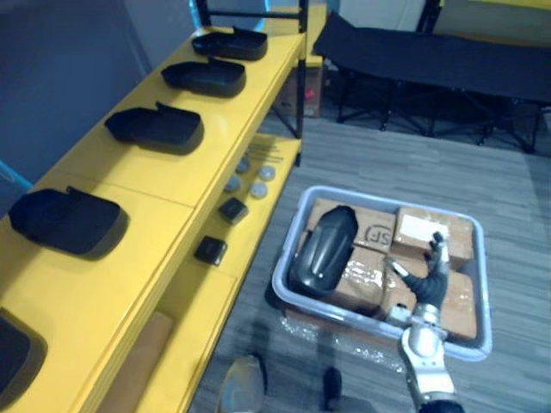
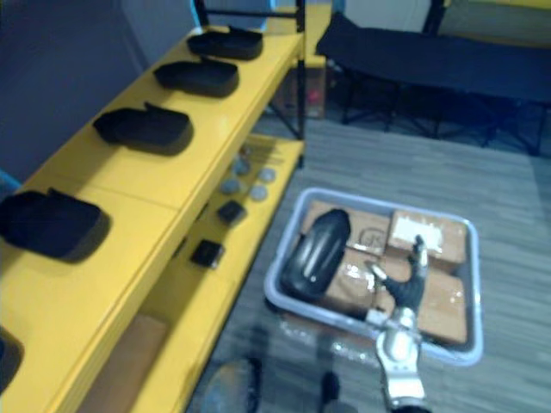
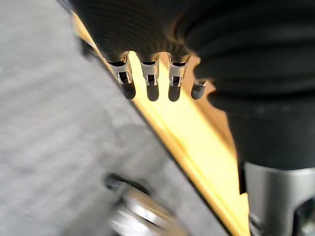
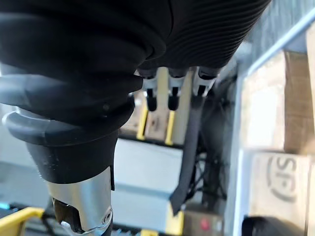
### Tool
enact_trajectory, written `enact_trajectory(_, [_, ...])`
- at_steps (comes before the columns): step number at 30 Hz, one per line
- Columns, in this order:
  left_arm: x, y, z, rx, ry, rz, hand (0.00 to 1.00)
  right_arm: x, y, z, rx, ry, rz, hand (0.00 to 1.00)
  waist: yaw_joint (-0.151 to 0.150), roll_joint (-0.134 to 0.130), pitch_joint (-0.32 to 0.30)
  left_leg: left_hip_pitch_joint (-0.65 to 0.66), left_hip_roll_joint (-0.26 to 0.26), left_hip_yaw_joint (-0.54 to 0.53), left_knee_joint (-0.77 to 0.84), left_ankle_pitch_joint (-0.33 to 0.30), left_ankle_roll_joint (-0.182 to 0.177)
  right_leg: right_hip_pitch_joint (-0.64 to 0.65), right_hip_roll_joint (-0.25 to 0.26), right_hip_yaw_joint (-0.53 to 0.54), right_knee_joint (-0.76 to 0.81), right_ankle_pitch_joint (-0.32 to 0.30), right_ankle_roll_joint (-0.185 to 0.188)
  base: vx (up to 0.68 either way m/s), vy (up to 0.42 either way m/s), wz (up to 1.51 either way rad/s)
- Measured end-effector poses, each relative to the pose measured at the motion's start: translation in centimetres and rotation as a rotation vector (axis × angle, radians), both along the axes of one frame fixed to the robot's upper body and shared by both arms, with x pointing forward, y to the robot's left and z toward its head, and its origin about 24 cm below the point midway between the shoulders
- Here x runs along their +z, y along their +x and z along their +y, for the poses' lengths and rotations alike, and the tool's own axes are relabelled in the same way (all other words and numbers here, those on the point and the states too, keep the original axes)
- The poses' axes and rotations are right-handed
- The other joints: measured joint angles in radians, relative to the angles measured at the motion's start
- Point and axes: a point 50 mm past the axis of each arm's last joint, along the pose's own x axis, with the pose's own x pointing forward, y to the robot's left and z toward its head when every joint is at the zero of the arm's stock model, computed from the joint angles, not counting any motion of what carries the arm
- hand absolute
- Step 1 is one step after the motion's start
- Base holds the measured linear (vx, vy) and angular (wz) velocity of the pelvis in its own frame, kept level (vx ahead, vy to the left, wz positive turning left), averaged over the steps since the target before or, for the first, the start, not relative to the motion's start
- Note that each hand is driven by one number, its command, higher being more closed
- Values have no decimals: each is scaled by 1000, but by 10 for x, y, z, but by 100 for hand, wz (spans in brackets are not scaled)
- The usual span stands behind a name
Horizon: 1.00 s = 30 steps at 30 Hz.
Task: Walk over and take plastic housings, then place them on the shelf
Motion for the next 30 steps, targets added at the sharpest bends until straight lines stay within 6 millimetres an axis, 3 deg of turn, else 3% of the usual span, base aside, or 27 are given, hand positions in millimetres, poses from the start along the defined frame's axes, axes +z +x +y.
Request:
enact_trajectory(1, [8, 24, 8, -32, 37, -84, 0, 1, 0, 2, -20, 10, -12, 0, 4, -22, 7, -4, -17, -2, -44, 22, 6, -13, -19, -36, 8, -2, 10, 48, 78, 51])
enact_trajectory(4, [26, 67, 15, -19, 61, -265, 0, -3, -1, 5, -101, 54, -3, 0, 20, -47, 17, -24, -42, -29, -73, 44, 16, -27, -40, -76, 5, 6, 30, 47, 17, 34])
enact_trajectory(9, [33, 78, 4, -10, 54, -330, 0, -16, 3, 10, -161, 140, 81, 0, 30, -37, 26, -17, -48, -32, -87, 46, 18, -20, -44, -84, -5, 8, 35, 48, -40, 6])
enact_trajectory(13, [29, 81, -17, -26, 6, -316, 0, -35, 2, 1, -295, 243, 177, 0, 46, -27, 73, -14, -43, -39, -93, 49, 13, -19, -39, -89, -2, 3, 37, -8, -35, 2])
enact_trajectory(18, [33, 88, -14, -55, 28, -326, 0, -46, -1, -8, -425, 334, 218, 0, 53, -46, 109, -42, -45, -58, -104, 59, 10, -50, -39, -109, 20, -9, 34, -12, -4, 12])
enact_trajectory(24, [42, 109, -8, -156, 97, -349, 0, -46, 17, -5, -423, 391, 228, 0, 74, -80, 173, -70, -53, -87, -117, 79, 10, -74, -40, -124, 30, -12, 34, 4, -3, 13])
enact_trajectory(30, [46, 121, -8, -212, 131, -367, 0, -35, 43, 3, -391, 408, 205, 0, 90, -76, 212, -113, -62, -109, -95, 80, 12, -107, -41, -136, 49, -14, 31, 8, 6, 9])
